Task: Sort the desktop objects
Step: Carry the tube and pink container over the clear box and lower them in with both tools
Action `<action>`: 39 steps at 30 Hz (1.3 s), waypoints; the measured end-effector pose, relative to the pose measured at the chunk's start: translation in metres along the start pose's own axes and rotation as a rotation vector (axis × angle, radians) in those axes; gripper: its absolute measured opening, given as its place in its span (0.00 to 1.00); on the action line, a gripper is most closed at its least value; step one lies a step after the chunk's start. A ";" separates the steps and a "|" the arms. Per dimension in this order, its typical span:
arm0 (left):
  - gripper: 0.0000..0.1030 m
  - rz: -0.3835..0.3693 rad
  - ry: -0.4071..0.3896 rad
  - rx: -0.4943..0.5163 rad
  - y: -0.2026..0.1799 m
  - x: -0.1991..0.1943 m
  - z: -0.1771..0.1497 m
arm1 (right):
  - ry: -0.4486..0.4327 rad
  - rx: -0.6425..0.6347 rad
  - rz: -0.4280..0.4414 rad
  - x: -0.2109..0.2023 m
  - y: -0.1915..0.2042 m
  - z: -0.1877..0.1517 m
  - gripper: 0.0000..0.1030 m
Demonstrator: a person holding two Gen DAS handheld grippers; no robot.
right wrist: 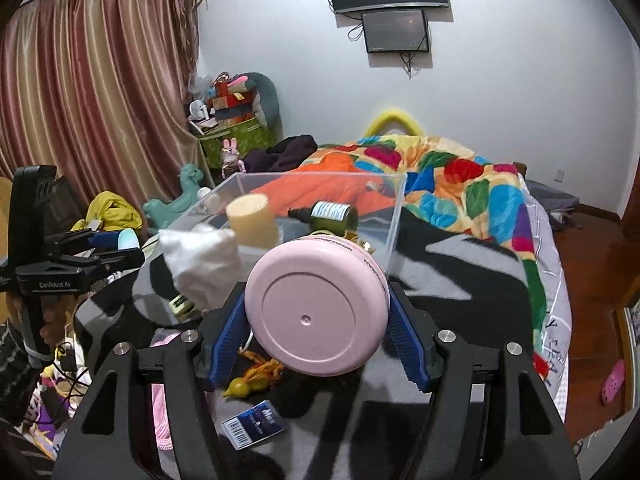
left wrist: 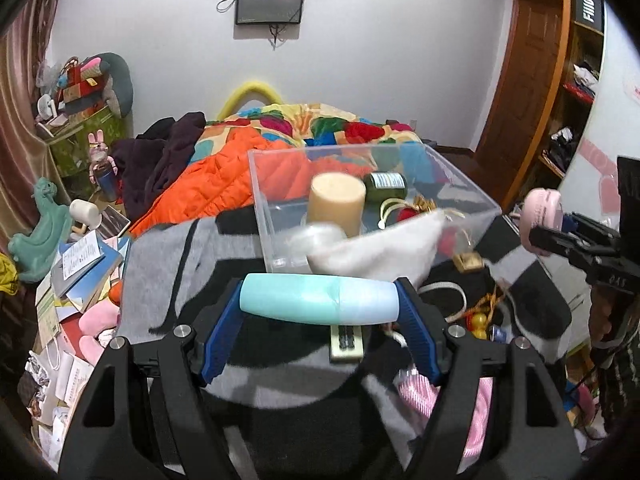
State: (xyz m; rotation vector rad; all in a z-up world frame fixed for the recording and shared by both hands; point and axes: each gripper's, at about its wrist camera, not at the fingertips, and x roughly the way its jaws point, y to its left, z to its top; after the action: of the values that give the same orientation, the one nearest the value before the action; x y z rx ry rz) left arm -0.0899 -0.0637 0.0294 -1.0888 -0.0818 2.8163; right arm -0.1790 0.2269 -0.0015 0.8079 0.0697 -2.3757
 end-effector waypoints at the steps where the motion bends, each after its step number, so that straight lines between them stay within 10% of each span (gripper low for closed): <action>1: 0.71 0.001 0.001 0.000 0.001 0.002 0.005 | -0.003 -0.001 -0.002 0.001 -0.001 0.002 0.61; 39: 0.70 0.065 0.156 0.060 0.011 0.106 0.052 | 0.136 -0.038 0.008 0.105 -0.003 0.049 0.61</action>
State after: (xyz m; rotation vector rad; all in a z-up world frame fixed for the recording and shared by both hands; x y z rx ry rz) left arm -0.2038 -0.0613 -0.0038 -1.3157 0.0529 2.7577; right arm -0.2721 0.1609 -0.0215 0.9486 0.1664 -2.3025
